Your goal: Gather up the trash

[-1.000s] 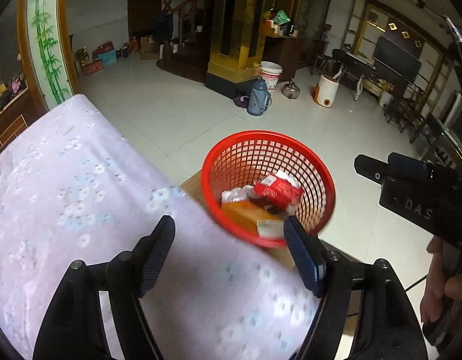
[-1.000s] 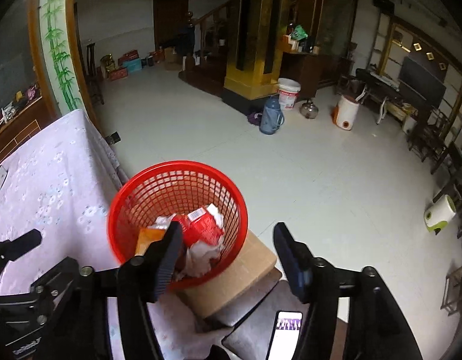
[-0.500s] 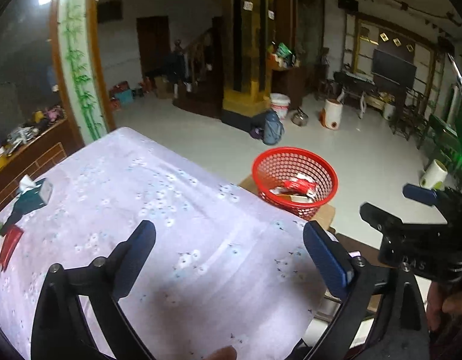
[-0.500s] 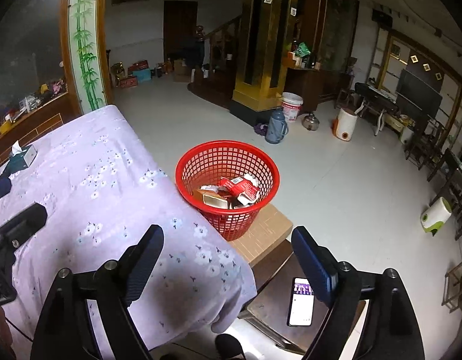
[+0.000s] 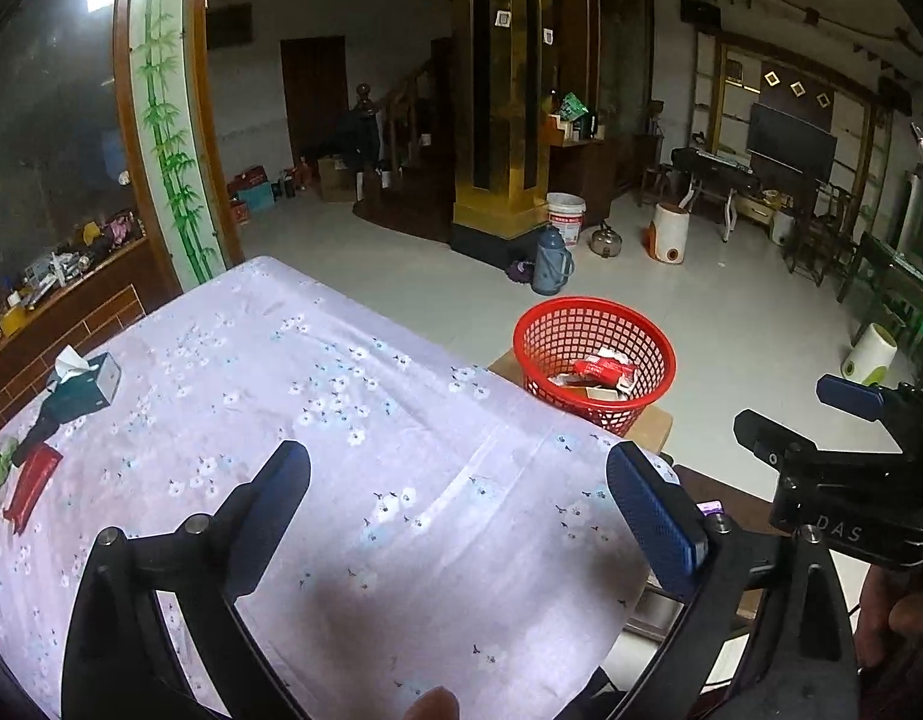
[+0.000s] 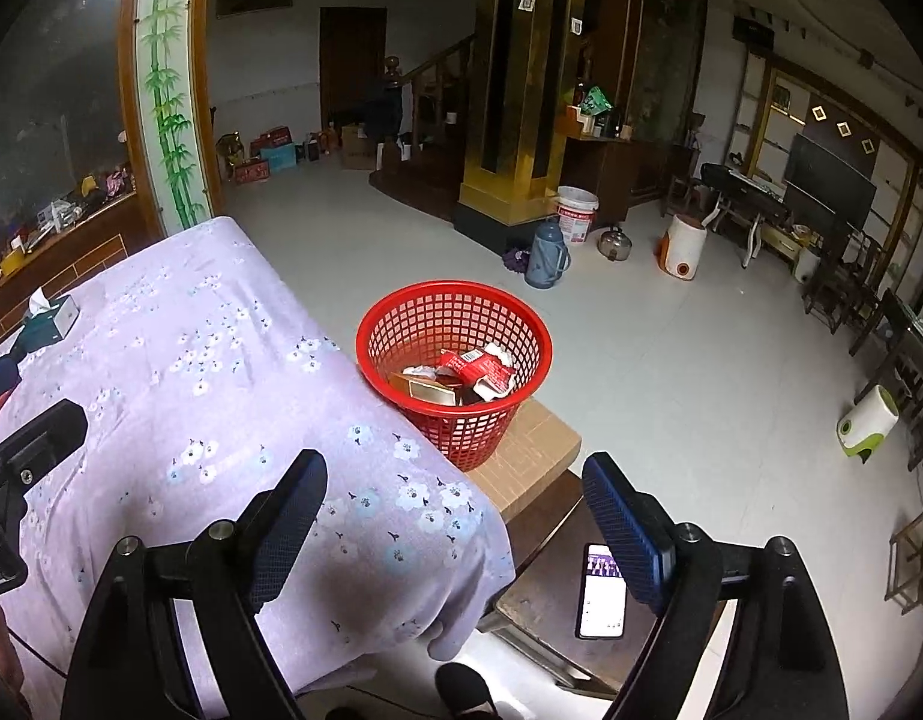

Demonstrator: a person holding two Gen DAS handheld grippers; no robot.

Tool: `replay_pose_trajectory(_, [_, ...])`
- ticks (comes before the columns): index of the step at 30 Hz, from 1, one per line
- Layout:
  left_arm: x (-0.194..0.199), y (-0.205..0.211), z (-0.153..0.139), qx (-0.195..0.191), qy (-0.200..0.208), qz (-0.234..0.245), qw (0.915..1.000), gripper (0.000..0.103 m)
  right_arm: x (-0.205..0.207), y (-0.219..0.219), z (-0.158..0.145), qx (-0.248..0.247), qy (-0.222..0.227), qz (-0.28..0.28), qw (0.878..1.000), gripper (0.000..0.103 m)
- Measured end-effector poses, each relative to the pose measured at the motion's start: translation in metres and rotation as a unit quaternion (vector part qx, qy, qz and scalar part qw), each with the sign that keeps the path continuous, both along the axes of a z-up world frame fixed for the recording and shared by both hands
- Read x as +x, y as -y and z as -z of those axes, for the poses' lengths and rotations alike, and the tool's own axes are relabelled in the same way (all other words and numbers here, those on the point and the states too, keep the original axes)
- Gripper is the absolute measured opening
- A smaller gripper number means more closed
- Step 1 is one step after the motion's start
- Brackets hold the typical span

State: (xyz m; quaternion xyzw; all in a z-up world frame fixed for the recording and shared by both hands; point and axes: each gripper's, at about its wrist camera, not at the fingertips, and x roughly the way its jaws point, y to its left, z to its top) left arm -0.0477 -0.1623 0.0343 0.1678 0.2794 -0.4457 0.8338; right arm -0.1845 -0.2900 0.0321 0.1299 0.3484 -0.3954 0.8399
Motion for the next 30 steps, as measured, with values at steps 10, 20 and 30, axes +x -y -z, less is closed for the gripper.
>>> replay_pose_trajectory(10, [-0.018,0.001,-0.006,0.005,0.043,-0.002,0.9990,0.098,-0.006,0.003,-0.006,-0.003,0.007,-0.004,1.000,0.090])
replay_pose_trajectory(20, [-0.026,0.003,-0.006,0.014,0.055,0.005,0.9984,0.098,-0.007,0.004,-0.009,-0.005,0.010,-0.008,1.000,0.090])
replay_pose_trajectory(30, [-0.015,-0.003,-0.003,0.009,0.034,-0.036,0.9987,0.098,-0.006,0.003,-0.010,-0.007,0.010,-0.010,1.000,0.090])
